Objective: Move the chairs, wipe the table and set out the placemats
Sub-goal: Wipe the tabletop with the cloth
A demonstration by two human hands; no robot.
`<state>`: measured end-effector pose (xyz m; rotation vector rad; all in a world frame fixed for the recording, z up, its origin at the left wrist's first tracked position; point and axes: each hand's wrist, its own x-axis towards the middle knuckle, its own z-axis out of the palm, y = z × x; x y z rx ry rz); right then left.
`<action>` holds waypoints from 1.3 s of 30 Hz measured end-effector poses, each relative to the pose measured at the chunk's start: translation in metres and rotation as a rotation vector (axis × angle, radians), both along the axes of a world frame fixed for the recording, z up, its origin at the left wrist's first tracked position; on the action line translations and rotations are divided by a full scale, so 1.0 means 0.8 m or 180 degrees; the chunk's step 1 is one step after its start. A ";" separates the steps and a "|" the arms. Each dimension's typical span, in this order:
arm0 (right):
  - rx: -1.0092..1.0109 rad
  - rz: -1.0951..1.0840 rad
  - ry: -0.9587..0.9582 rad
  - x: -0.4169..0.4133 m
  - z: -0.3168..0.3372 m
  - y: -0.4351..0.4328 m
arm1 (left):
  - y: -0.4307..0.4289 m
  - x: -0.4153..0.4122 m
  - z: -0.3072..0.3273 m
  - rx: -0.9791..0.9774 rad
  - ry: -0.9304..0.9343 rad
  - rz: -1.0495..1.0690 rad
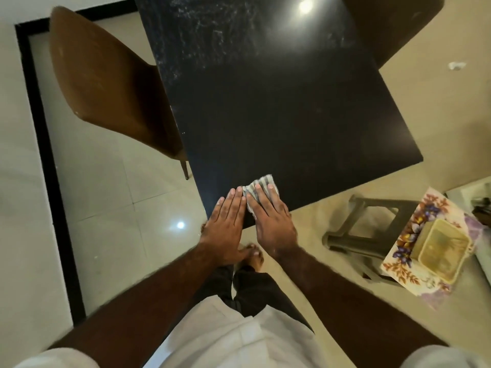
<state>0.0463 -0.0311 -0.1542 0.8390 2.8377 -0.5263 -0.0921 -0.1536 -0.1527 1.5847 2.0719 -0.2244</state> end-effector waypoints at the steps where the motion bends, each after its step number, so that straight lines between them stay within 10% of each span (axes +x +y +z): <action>1: -0.0006 0.0040 0.0056 0.005 0.001 0.001 | -0.004 0.005 0.001 -0.0077 0.0014 0.0004; 11: -0.0323 0.0785 -0.0650 -0.011 0.068 -0.024 | -0.055 -0.009 0.058 -0.0290 -0.0287 0.0441; 20: -0.0847 0.1015 -0.0122 -0.130 0.100 -0.120 | -0.161 -0.113 0.086 -0.0257 -0.0126 0.1411; 39: 0.0649 0.1755 0.0432 -0.609 0.204 -0.336 | -0.442 -0.491 0.172 0.0494 0.0943 0.2518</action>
